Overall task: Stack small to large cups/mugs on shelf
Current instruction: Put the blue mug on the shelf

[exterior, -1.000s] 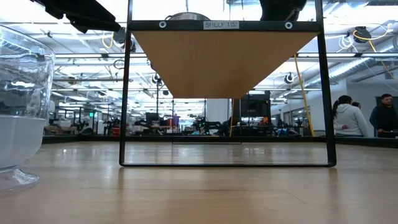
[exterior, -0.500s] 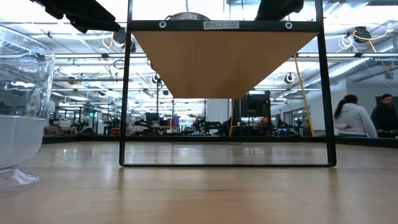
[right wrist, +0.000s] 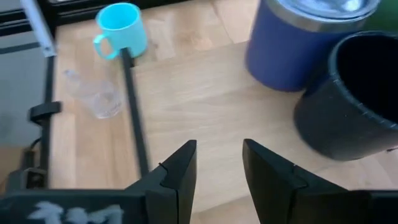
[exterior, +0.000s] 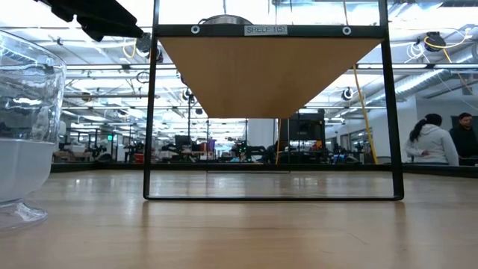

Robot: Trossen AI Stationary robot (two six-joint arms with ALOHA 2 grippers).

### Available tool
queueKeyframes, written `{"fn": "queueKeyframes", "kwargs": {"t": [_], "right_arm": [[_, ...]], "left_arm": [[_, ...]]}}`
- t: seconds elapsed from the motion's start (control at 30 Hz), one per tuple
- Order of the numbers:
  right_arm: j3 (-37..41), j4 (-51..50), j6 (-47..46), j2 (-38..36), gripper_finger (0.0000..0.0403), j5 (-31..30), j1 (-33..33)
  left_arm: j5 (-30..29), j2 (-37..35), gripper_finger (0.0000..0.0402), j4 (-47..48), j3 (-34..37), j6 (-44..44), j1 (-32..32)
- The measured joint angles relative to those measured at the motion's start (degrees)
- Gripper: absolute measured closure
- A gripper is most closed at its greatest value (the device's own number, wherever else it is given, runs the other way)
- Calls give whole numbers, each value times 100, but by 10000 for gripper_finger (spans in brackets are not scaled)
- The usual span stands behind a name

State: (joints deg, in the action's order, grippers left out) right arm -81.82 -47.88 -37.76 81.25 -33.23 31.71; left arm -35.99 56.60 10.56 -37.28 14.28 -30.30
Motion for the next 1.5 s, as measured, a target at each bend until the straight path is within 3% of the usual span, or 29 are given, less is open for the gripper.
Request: {"fn": "queueKeyframes", "kwargs": {"t": [0.27,0.77,0.9,1.2,1.37,1.5], "right_arm": [[11,85,-252,65,283,-815,773],[992,2303,707,64,283,-1858,1278],[1438,3361,1007,66,283,-2164,1277],[2680,6731,2611,95,283,-2417,1135],[3343,7890,3032,110,283,-2423,1039],[3684,8069,2852,112,283,-2422,912]], "left_arm": [[17,-1,231,-8,0,177,-355],[-28,238,231,-195,0,632,-933],[-28,491,231,-180,0,761,-1008],[-12,655,231,63,-68,1087,-1268],[32,654,231,942,-471,1429,-1522],[460,655,231,2103,-992,1952,-1773]]}}
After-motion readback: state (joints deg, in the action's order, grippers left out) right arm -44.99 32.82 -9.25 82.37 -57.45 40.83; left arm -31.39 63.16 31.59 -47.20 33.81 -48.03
